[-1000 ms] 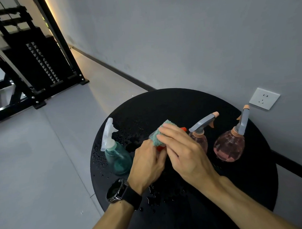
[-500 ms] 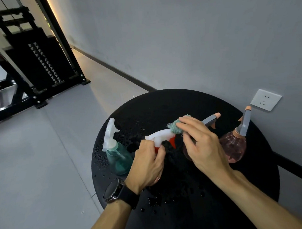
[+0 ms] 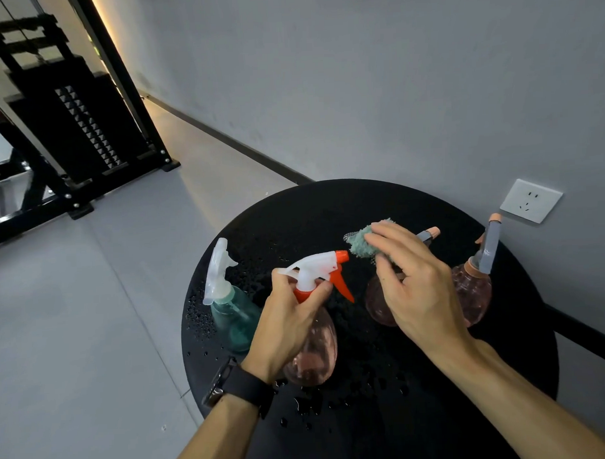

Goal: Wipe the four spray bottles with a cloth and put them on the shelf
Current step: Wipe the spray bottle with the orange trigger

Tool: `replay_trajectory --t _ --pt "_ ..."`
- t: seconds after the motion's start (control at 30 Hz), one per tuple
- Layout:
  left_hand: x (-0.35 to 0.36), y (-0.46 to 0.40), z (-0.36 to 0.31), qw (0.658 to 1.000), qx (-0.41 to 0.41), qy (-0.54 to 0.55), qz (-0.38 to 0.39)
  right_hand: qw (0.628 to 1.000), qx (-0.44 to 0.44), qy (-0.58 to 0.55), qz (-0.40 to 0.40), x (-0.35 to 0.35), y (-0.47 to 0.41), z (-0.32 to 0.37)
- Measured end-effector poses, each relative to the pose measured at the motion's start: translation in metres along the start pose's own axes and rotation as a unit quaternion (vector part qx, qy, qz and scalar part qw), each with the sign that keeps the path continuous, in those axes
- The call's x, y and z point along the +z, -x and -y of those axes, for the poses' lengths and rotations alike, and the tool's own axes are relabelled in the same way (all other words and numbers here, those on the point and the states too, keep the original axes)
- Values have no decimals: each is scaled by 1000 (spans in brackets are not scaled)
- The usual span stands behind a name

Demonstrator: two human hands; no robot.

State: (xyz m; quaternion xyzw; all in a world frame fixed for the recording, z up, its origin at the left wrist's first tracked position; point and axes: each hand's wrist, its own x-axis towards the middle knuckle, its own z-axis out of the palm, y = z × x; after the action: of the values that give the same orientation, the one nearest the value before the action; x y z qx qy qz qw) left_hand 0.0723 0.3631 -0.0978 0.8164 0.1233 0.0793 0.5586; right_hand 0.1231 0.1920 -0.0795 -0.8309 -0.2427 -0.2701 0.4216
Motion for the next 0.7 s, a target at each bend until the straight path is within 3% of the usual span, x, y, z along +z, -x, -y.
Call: replay_trajectory --t 0.17,0.33,0.47,0.53,0.7 --pt "0 2 -3 998 23 43 -34 1000 5 -2 -3 0 -1 1" --pt "-2 0 -3 999 12 18 -33 999 39 -18 -8 -2 -2 3" --pt "-3 0 -5 990 -5 142 -7 992 101 -70 -8 -3 -2 9" --pt "-4 -2 -4 988 -2 155 13 989 112 -101 -10 -2 -2 16" --pt "-1 -1 -4 978 -5 193 81 989 3 -149 6 4 5 41"
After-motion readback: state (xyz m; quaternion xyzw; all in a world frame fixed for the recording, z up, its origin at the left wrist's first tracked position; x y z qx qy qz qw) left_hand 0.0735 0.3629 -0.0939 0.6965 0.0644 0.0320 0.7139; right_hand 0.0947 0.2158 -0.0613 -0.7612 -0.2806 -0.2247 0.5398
